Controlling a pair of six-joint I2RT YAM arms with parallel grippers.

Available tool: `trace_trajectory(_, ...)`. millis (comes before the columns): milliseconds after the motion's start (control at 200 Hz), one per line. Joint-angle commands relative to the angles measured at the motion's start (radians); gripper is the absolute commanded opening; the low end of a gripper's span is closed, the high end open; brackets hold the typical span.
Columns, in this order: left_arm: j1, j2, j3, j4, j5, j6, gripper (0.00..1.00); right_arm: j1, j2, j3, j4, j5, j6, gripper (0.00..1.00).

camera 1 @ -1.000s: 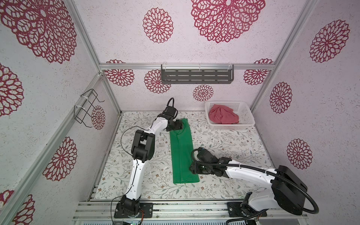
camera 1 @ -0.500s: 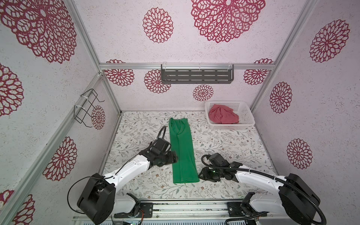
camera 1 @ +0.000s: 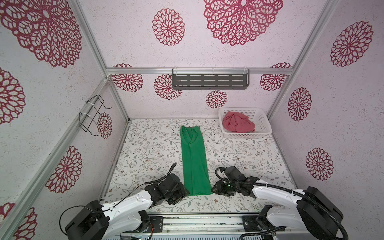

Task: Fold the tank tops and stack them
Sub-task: 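Move both grippers to the strip's near end and pinch its corners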

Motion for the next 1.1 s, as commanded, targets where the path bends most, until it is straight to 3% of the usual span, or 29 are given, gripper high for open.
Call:
trace_trajectory(0, -0.015, 0.047, -0.035, 0.039, -0.033, -0.055, 0.50, 0.010, 0.022, -0.007, 0.061, -0.014, 0.029, 0.41)
trace_trajectory(120, -0.015, 0.080, -0.037, 0.049, -0.040, -0.056, 0.41, 0.024, 0.061, -0.007, 0.090, -0.016, 0.035, 0.41)
trace_trajectory(320, -0.017, 0.085, -0.024, -0.024, -0.049, -0.032, 0.37, 0.046, 0.103, -0.007, 0.119, -0.010, 0.044, 0.40)
trace_trajectory(450, -0.017, 0.079, 0.010, -0.147, -0.059, 0.011, 0.50, 0.049, 0.103, -0.007, 0.119, -0.001, 0.045, 0.40)
trace_trajectory(590, -0.017, 0.042, 0.008, -0.227, -0.089, 0.019, 0.50, 0.052, 0.103, -0.010, 0.118, 0.003, 0.046, 0.39)
trace_trajectory(896, -0.017, 0.116, -0.007, -0.081, -0.107, -0.004, 0.36, 0.062, 0.114, -0.010, 0.121, 0.001, 0.048, 0.32)
trace_trajectory(1091, -0.017, 0.216, 0.034, -0.050, -0.102, 0.027, 0.09, 0.070, 0.113, -0.007, 0.118, 0.007, 0.053, 0.24)
